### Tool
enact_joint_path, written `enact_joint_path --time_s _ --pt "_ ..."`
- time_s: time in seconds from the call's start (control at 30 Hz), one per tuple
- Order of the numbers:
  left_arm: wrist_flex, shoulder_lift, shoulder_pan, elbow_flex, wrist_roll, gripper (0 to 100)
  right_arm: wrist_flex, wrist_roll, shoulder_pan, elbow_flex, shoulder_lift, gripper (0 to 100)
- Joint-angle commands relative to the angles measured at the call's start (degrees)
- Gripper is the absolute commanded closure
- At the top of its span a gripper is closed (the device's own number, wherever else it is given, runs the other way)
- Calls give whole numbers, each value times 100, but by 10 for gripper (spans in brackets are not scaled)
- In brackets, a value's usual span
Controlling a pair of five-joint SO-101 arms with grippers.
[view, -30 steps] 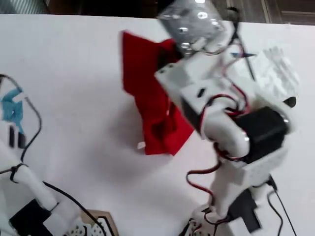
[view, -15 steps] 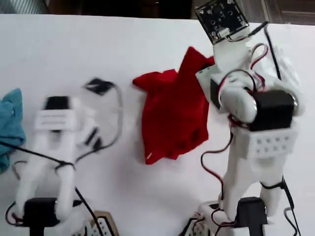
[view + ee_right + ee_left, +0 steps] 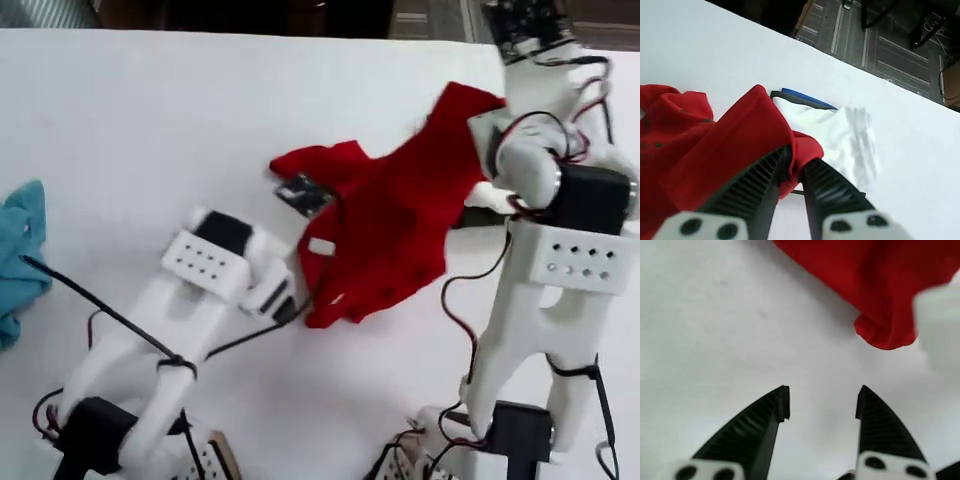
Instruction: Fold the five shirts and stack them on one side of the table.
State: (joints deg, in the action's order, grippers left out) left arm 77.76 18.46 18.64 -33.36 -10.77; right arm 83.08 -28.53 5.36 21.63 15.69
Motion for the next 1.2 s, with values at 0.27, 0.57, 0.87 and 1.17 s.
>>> enact_joint_path --time_s 0.27,0.57,0.87,1.17 --pt "-1407 185 958 -936 703 759 -321 -62 154 -70 189 978" --pt "-2681 176 1284 -1297 712 760 -347 -62 154 -62 233 978" --pt "-3560 167 1292 -1771 712 762 -347 -62 145 -26 242 978" --pt "-3560 -1020 1292 -1297 721 833 -356 -62 145 -26 242 978"
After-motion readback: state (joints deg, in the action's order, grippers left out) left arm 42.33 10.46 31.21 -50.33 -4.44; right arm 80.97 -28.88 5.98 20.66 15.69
